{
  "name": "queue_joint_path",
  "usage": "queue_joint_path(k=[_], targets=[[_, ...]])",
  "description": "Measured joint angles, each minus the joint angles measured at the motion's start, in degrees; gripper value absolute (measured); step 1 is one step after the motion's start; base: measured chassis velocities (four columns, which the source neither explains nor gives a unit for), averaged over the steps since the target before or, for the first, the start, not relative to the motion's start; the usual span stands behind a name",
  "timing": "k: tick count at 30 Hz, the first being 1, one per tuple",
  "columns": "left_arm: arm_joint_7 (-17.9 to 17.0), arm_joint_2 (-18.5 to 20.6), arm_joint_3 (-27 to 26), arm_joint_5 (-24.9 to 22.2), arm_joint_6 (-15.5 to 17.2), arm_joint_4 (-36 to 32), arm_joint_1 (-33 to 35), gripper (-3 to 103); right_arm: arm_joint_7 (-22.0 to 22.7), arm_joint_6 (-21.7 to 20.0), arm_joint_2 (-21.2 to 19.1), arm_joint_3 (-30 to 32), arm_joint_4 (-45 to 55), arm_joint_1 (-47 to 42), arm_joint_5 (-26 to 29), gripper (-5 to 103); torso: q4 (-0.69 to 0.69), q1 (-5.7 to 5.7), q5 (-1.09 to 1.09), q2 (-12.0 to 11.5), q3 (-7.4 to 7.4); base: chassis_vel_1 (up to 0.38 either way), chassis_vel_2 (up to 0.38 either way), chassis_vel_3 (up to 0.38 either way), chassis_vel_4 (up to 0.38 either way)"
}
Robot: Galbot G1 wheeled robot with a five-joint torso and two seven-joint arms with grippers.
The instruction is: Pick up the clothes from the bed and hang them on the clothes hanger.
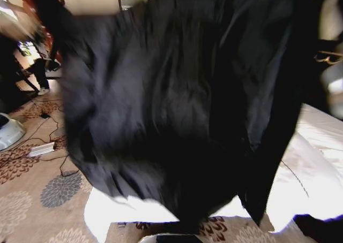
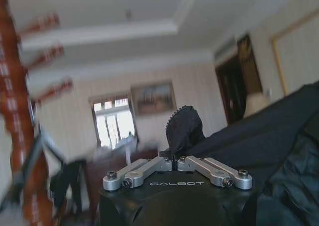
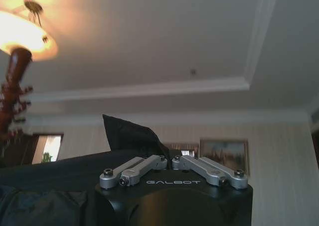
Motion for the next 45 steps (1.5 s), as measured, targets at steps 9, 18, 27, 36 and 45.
queue_joint_path(k=[9, 18, 27, 36, 45], targets=[[-4.0, -14.7, 38.0, 4.9, 1.5, 14.0, -20.0, 0, 0.9, 0.1, 16.5, -19.3, -17.2, -2.9, -11.9, 0, -0.02, 0.0, -0.09, 0.0, 0.0, 0.0, 0.0, 0.0, 0.0], [-8.0, -28.6, 57.6, 8.4, 1.1, 27.8, -38.6, 0, 0.9, 1.9, 28.3, -28.1, -35.2, 3.4, -15.1, 0, 0.03, -0.01, -0.05, 0.0, -0.01, 0.0, 0.0, 0.0, 0.0], [-11.6, -46.1, 65.3, 11.6, 0.4, 46.5, -52.0, 0, 1.5, 4.9, 37.0, -30.5, -49.0, 7.6, -19.0, 0, 0.0, 0.0, -0.03, 0.0, -0.01, 0.0, 0.0, 0.0, 0.0], [-12.4, -59.8, 65.3, 18.5, -1.9, 64.8, -58.0, 0, 4.9, 4.4, 44.7, -31.1, -58.1, 8.7, -21.6, 0, -0.01, 0.0, -0.04, 0.0, -0.01, 0.0, 0.0, 0.0, 0.0], [-19.2, -64.5, 64.2, 16.2, 2.7, 63.0, -56.7, 12, 3.4, 6.8, 44.3, -28.7, -57.1, 7.2, -20.3, 20, 0.01, -0.01, -0.03, 0.0, -0.01, 0.0, 0.0, 0.0, 0.0]])
